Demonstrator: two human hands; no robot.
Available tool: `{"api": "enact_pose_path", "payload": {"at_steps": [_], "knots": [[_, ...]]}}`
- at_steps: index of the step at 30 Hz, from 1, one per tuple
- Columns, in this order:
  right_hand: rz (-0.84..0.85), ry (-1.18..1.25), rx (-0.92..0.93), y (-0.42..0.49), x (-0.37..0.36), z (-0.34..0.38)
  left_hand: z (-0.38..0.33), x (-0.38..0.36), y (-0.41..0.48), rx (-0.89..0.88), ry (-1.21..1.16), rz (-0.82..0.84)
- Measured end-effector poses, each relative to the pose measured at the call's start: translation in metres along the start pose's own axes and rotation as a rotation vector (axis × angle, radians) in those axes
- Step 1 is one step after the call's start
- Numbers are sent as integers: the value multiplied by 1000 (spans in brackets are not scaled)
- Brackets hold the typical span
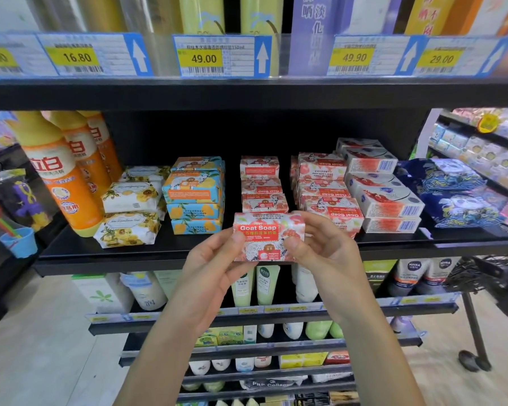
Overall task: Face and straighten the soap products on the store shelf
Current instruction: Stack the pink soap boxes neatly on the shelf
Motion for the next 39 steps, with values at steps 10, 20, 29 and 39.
{"api": "enact_pose_path", "payload": {"at_steps": [10,20,29,39], "knots": [[61,-42,135,0,5,8,-1,-4,0,40,-75,-27],[-16,10,-114,-4,4,-4,-1,-4,1,-18,-64,-12],[-43,109,-163,-2,0,-2,-5,-8,1,-28,-78,19],[95,96,-40,0,-3,0,-4,-4,6,69,-70,-12]]}}
Point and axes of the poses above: each hand's wrist, its own y-axis towards the middle knuckle, its own x-axis out of the back of the hand, z = x × y, the point moved 6 cm from there along y, towards the middle knuckle, and after that the axes turned 7 degrees about x, right-handed, at the moved point
